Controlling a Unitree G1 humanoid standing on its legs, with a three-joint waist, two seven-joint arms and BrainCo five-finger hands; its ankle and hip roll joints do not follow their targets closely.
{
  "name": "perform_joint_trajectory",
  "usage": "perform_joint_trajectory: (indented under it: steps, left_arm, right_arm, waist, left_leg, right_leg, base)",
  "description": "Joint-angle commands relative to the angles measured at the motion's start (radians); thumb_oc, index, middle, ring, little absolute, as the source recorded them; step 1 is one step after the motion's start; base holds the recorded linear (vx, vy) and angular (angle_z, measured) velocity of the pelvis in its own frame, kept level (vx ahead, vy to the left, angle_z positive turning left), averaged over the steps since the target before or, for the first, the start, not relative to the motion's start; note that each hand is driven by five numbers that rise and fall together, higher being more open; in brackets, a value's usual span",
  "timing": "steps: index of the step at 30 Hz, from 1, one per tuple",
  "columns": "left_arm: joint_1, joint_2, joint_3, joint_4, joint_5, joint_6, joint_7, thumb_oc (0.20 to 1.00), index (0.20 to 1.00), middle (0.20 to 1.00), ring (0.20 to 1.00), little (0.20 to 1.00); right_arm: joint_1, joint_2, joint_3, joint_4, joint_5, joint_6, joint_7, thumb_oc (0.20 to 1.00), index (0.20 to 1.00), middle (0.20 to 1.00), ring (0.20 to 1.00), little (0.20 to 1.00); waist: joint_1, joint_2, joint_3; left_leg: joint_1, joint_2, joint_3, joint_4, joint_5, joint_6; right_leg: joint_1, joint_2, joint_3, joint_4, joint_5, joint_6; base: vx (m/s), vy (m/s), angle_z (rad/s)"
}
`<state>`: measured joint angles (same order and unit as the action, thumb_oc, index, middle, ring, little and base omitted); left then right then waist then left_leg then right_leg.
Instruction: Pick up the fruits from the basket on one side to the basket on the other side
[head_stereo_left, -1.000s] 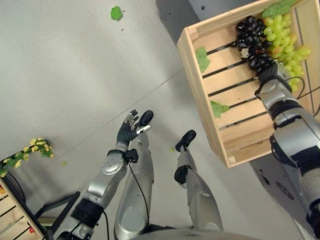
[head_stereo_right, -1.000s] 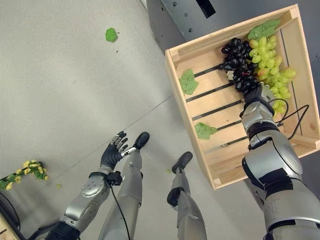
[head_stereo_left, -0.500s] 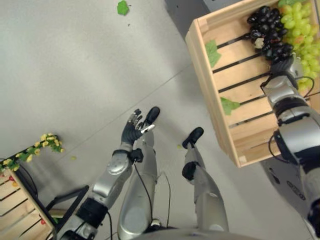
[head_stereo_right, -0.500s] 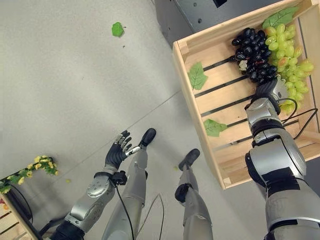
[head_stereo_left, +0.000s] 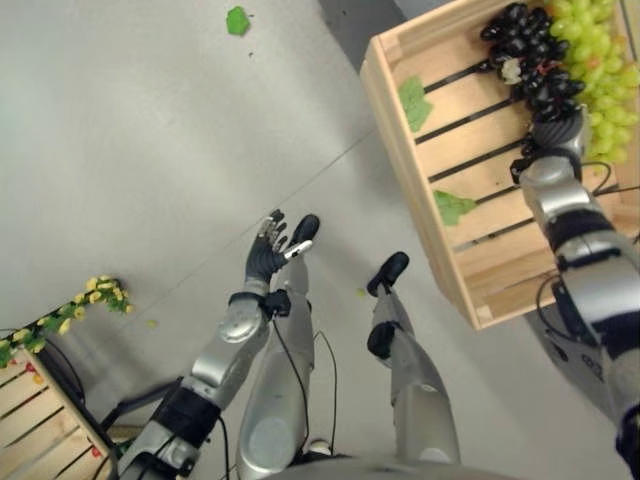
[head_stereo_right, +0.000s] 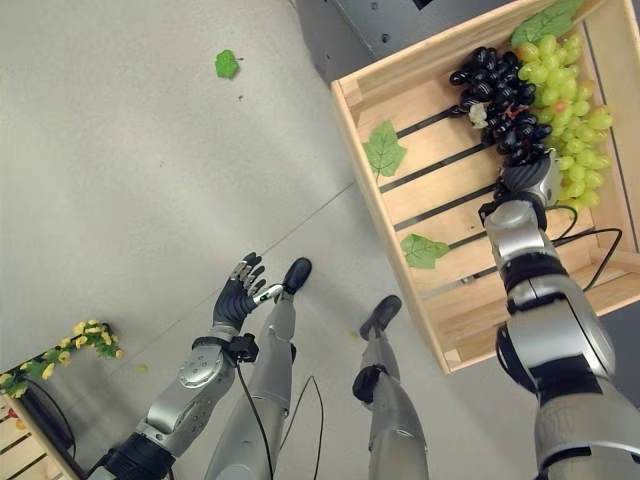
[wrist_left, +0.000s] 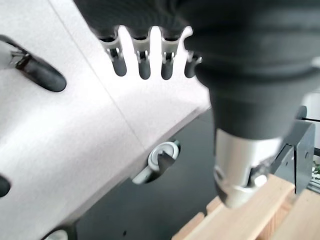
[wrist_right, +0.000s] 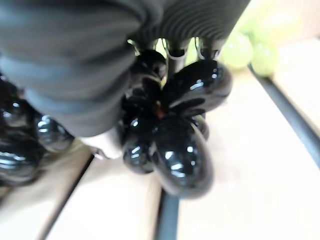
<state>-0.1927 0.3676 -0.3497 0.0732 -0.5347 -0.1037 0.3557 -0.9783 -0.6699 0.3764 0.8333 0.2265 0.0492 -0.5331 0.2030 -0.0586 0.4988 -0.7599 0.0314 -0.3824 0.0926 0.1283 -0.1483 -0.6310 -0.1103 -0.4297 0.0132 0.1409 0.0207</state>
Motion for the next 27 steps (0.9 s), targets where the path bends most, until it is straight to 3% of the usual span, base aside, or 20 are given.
perform_joint_trajectory:
  steps: [1, 8, 14, 25, 27]
  left_arm:
    - [0.066, 0.038, 0.05, -0.079, 0.01, -0.043, 0.027, 1.0, 1.0, 1.0, 1.0, 1.0]
    - [0.113, 0.052, 0.108, -0.093, 0.02, -0.035, 0.012, 1.0, 1.0, 1.0, 1.0, 1.0]
    - [0.139, 0.07, 0.143, -0.108, 0.021, -0.027, -0.011, 1.0, 1.0, 1.0, 1.0, 1.0]
    - [0.18, 0.11, 0.211, -0.123, 0.025, -0.011, -0.063, 1.0, 1.0, 1.0, 1.0, 1.0]
    - [0.189, 0.125, 0.226, -0.123, 0.03, -0.004, -0.076, 1.0, 1.0, 1.0, 1.0, 1.0]
  right_arm:
    - [0.099, 0.117, 0.022, -0.207, -0.041, -0.064, 0.074, 0.2, 0.2, 0.2, 0.2, 0.2]
    - [0.387, 0.019, -0.145, -0.497, -0.057, -0.08, 0.128, 0.2, 0.2, 0.2, 0.2, 0.2]
    - [0.495, -0.055, -0.225, -0.61, -0.061, -0.076, 0.187, 0.2, 0.2, 0.2, 0.2, 0.2]
    - [0.589, -0.342, -0.372, -0.745, 0.009, -0.086, 0.295, 0.2, 0.2, 0.2, 0.2, 0.2]
    - [0.6, -0.431, -0.393, -0.789, 0.022, -0.09, 0.331, 0.2, 0.2, 0.2, 0.2, 0.2]
  waist:
    - [-0.032, -0.067, 0.021]
    - [-0.071, -0.115, 0.021]
    - [-0.084, -0.136, 0.021]
    - [-0.108, -0.17, 0.021]
    - [-0.114, -0.178, 0.021]
  left_leg:
    - [0.02, -0.012, 0.029, -0.056, -0.015, -0.009]
    - [0.064, -0.007, 0.049, -0.05, -0.024, -0.004]
    - [0.103, 0.0, 0.062, -0.049, -0.032, -0.001]
    - [0.193, 0.015, 0.086, -0.06, -0.04, -0.005]
    - [0.214, 0.018, 0.093, -0.06, -0.042, -0.004]
  right_leg:
    - [0.112, -0.058, 0.016, 0.051, -0.209, 0.12]
    - [0.156, -0.06, 0.031, 0.04, -0.203, 0.124]
    - [0.188, -0.06, 0.045, 0.036, -0.201, 0.126]
    - [0.256, -0.058, 0.06, 0.032, -0.203, 0.131]
    - [0.273, -0.058, 0.068, 0.032, -0.201, 0.132]
  base:
    - [-0.03, -0.013, -0.09]
    - [-0.03, 0.008, -0.04]
    - [-0.01, -0.009, -0.06]
    - [0.0, -0.005, -0.04]
    - [-0.01, 0.006, -0.12]
